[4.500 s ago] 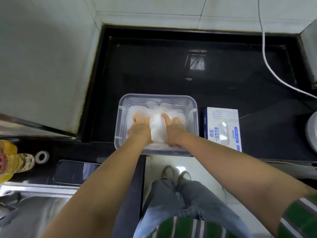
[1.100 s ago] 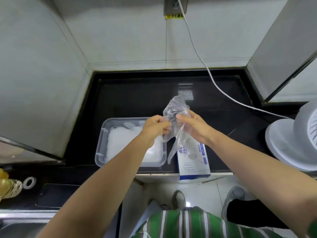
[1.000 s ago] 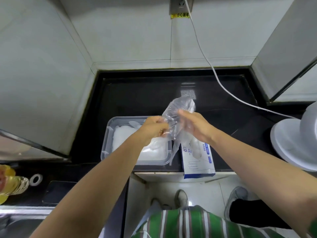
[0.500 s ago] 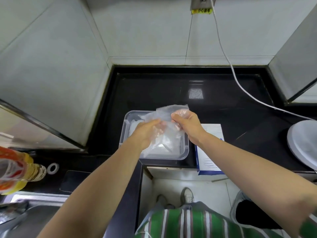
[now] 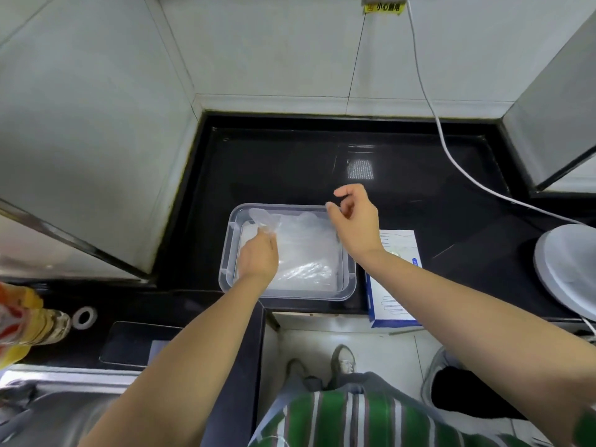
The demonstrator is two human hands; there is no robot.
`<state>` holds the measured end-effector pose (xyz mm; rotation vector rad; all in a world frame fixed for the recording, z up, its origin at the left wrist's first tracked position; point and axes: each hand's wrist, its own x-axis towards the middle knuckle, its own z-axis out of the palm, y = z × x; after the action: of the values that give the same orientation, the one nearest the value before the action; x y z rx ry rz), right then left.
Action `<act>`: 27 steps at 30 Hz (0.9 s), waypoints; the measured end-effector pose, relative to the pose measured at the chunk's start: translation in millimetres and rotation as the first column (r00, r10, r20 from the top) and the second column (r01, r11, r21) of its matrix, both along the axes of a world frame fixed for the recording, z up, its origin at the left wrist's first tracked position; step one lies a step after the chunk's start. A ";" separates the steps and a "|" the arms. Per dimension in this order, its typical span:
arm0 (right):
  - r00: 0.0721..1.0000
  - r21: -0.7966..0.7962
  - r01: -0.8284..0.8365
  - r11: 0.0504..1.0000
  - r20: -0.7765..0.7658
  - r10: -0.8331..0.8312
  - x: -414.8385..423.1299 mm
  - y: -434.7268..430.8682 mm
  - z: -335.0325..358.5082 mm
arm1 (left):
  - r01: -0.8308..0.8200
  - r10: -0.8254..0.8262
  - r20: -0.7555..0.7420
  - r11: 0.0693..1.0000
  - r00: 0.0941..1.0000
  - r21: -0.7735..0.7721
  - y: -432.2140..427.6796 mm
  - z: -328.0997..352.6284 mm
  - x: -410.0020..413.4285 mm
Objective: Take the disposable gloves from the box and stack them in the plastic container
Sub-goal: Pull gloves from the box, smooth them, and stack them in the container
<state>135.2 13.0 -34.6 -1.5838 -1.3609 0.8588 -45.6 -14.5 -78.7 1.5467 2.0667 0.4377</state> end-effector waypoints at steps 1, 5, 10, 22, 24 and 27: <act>0.998 0.046 -0.056 0.997 -0.010 0.057 -4.5 -0.5 3.3 | 0.025 -0.026 -0.018 0.999 1.000 -0.022 -0.5 0.5 2.1; 0.890 -0.215 -0.413 0.885 0.110 0.442 -27.9 -2.8 -11.8 | 0.088 -0.088 0.009 0.978 0.996 -0.189 7.9 -7.9 11.5; 0.753 -0.679 -0.368 0.635 0.182 0.632 -34.3 -3.4 -53.7 | 0.104 -0.091 0.053 0.934 0.994 -0.341 13.2 -12.1 1.1; 0.542 -0.803 -0.320 0.503 0.281 0.792 -45.4 5.0 -78.5 | 0.304 -0.314 -0.021 0.930 0.949 -0.206 21.3 23.6 45.3; 0.545 -0.827 -0.321 0.461 0.237 0.804 -42.0 7.1 -80.1 | 0.211 -0.237 0.010 0.841 0.971 -0.499 27.4 3.9 39.9; 0.619 -0.825 -0.340 0.452 0.165 0.768 -38.9 5.9 -75.8 | 0.143 -0.220 -0.078 0.823 0.972 -0.549 26.1 -23.7 13.6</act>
<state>96.3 18.9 -110.4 -2.0782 -2.2532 1.6574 -32.0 11.6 -102.4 1.4227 1.8862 -0.3202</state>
